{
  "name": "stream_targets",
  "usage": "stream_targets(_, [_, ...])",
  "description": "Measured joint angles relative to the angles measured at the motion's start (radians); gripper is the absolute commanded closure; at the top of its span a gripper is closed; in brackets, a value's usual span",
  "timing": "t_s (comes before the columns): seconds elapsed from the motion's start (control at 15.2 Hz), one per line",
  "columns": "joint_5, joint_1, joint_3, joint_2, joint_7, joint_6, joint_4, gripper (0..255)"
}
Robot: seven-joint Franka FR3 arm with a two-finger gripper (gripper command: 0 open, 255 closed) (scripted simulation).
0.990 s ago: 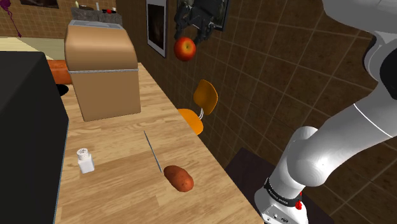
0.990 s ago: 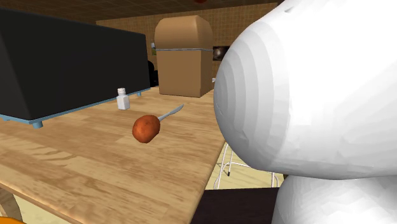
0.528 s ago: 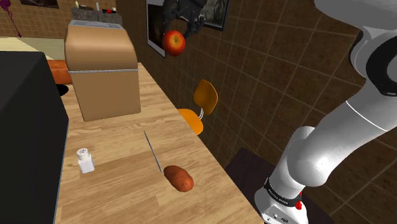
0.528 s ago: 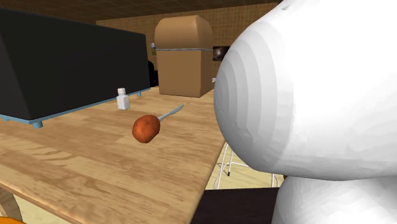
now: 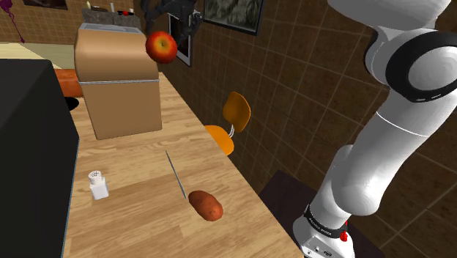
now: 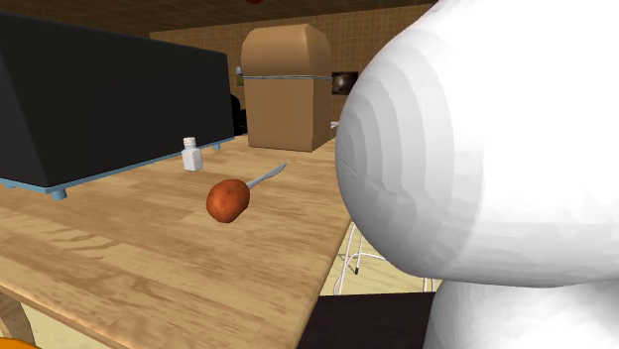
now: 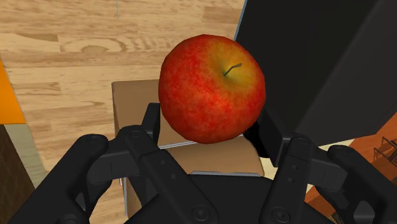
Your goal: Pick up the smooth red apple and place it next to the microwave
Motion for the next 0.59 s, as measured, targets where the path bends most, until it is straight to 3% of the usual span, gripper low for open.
stream_targets(0.33, [-0.095,0.060,0.062,0.192,0.113,-0.030,0.226,255])
stream_targets(0.59, [-0.196,0.151,0.092,0.389,0.198,-0.106,0.495,255])
